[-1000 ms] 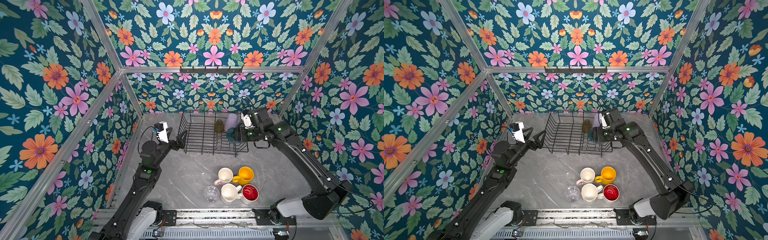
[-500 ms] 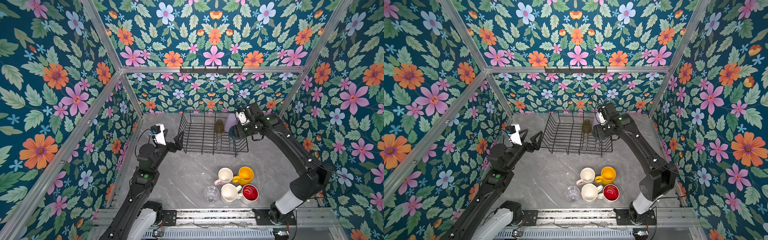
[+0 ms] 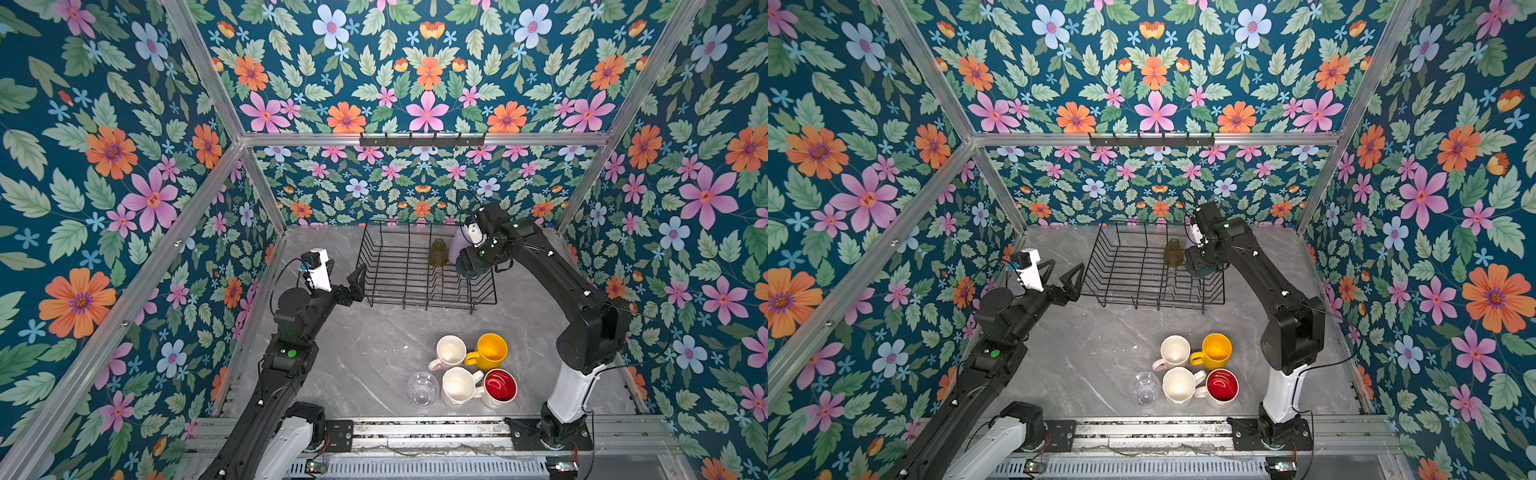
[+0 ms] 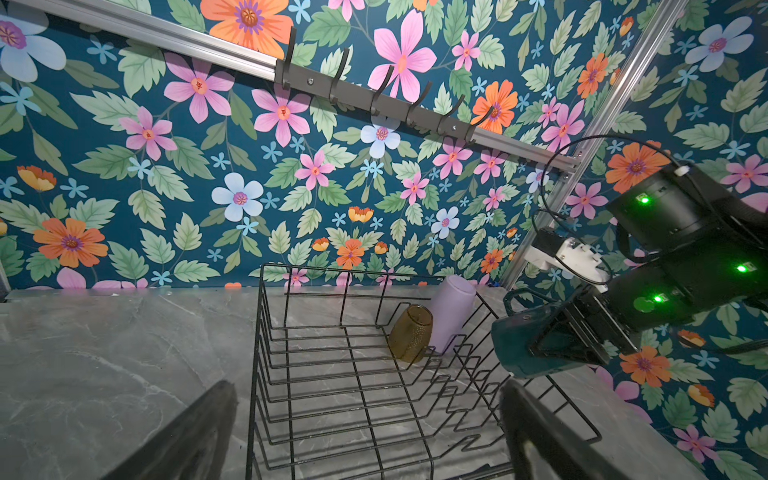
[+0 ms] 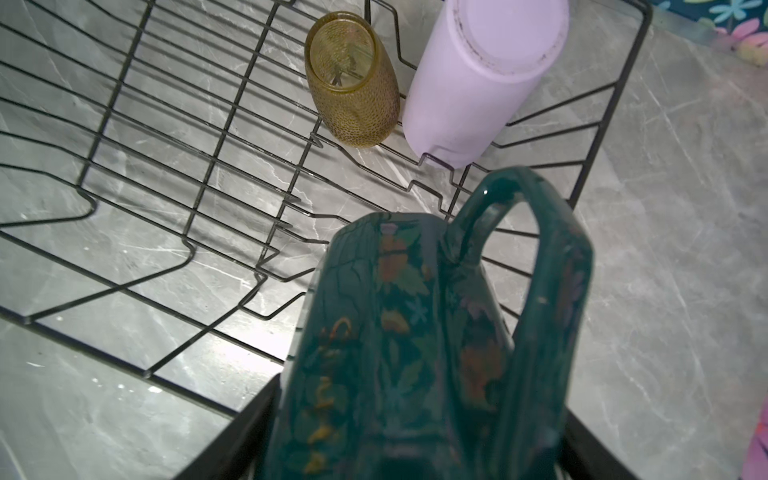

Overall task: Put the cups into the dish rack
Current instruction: 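Carry the green mug with the right gripper toward the lavender cup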

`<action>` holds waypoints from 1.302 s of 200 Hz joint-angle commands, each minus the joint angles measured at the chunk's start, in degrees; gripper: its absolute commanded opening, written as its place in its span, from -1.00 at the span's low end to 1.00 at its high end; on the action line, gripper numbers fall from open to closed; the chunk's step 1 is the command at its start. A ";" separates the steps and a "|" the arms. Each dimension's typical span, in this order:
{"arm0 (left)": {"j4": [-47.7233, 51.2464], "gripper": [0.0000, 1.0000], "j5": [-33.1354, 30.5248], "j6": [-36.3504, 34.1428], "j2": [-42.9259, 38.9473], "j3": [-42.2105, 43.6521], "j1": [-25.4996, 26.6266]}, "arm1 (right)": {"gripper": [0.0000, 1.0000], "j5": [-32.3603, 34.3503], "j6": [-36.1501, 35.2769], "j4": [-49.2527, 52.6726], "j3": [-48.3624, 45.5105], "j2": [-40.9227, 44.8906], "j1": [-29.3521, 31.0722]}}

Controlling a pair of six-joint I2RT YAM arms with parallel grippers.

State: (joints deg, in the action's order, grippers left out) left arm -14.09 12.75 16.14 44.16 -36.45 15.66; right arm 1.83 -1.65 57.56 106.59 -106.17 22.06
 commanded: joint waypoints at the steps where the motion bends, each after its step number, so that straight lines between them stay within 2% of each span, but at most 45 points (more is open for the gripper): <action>1: -0.43 1.00 -0.45 -1.11 -0.13 -0.29 -0.06 | -1.00 0.60 -6.50 0.20 1.17 -1.04 0.00; 50: -0.33 1.00 -0.80 -1.38 -0.22 -0.05 -0.02 | -1.00 0.63 -15.08 0.63 2.05 -3.35 -0.07; 129: -0.59 1.00 -0.56 -1.29 0.05 -0.20 -0.02 | -1.00 1.73 -22.10 0.52 4.62 -7.85 -0.02; 179: -0.59 1.00 -0.54 -1.20 0.13 -0.12 -0.03 | -1.00 4.22 -21.00 2.58 8.56 -11.44 -0.07; 260: -0.50 1.00 -0.80 -1.12 0.05 -0.12 -0.02 | -1.00 3.75 -17.67 4.45 11.01 -15.33 -0.03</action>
State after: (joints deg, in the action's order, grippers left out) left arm -14.06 11.94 15.14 44.31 -36.45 15.66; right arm 4.67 -21.15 62.50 116.27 -120.60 22.00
